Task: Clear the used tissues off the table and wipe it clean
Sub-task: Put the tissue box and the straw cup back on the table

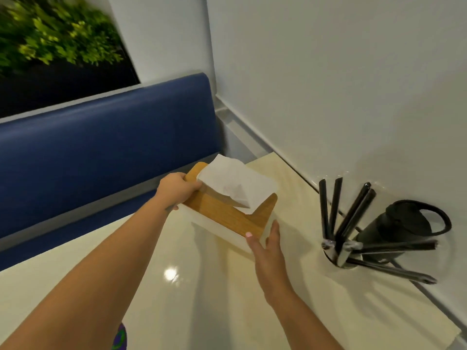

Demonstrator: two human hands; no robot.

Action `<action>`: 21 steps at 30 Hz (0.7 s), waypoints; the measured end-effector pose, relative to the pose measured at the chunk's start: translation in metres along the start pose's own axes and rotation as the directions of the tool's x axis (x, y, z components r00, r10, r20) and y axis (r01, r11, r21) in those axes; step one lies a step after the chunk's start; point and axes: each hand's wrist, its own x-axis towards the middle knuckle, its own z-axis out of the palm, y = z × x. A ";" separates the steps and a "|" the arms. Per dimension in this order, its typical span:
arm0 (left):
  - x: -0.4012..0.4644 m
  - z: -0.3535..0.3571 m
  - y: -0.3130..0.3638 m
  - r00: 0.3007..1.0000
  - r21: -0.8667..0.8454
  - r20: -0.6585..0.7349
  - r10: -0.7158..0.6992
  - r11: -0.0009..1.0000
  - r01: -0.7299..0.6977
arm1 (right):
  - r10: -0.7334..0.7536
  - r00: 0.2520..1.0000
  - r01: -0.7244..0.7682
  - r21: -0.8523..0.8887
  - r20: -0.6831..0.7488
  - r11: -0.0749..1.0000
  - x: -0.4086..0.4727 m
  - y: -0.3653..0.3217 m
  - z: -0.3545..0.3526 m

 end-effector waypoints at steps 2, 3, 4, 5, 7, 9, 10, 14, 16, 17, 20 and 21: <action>-0.016 -0.010 -0.017 1.000 0.001 -0.019 -0.015 1.000 0.015 | -0.018 0.999 0.018 -0.004 0.046 1.000 -0.004 -0.001 0.008; -0.023 -0.014 -0.023 0.999 0.000 -0.028 -0.022 1.000 0.022 | -0.026 0.998 0.027 -0.018 0.060 0.999 -0.006 -0.001 0.010; -0.031 -0.021 -0.034 0.998 -0.010 -0.038 -0.043 0.999 0.043 | -0.028 0.996 0.031 -0.034 0.081 0.999 -0.009 0.000 0.016; -0.039 -0.026 -0.044 0.997 -0.023 -0.045 -0.064 0.998 0.063 | -0.026 0.995 0.031 -0.042 0.097 0.999 -0.012 0.000 0.020; -0.054 -0.036 -0.064 0.993 -0.050 -0.057 -0.105 0.993 0.103 | -0.033 0.991 0.039 -0.042 0.134 0.998 -0.019 0.001 0.030; -0.069 -0.046 -0.084 0.987 -0.088 -0.075 -0.143 0.987 0.137 | -0.049 0.982 0.060 -0.053 0.184 0.997 -0.029 0.000 0.041; -0.077 -0.050 -0.095 0.983 -0.110 -0.083 -0.164 0.982 0.154 | -0.053 0.976 0.069 -0.069 0.210 0.995 -0.035 0.001 0.047; -0.113 -0.068 -0.139 0.965 -0.180 -0.131 -0.229 0.962 0.204 | -0.048 0.957 0.099 -0.164 0.287 0.982 -0.056 0.007 0.072; -0.133 -0.076 -0.161 0.954 -0.204 -0.162 -0.252 0.954 0.217 | -0.043 0.948 0.116 -0.215 0.316 0.970 -0.066 0.010 0.087; -0.142 -0.080 -0.173 0.950 -0.216 -0.175 -0.261 0.951 0.221 | -0.041 0.943 0.123 -0.233 0.329 0.965 -0.072 0.012 0.095; -0.170 -0.091 -0.206 0.934 -0.274 -0.202 -0.295 0.933 0.235 | -0.024 0.936 0.130 -0.283 0.351 0.950 -0.090 0.016 0.121; -0.179 -0.094 -0.216 0.932 -0.290 -0.210 -0.296 0.929 0.230 | -0.017 0.936 0.128 -0.294 0.353 0.947 -0.095 0.017 0.129</action>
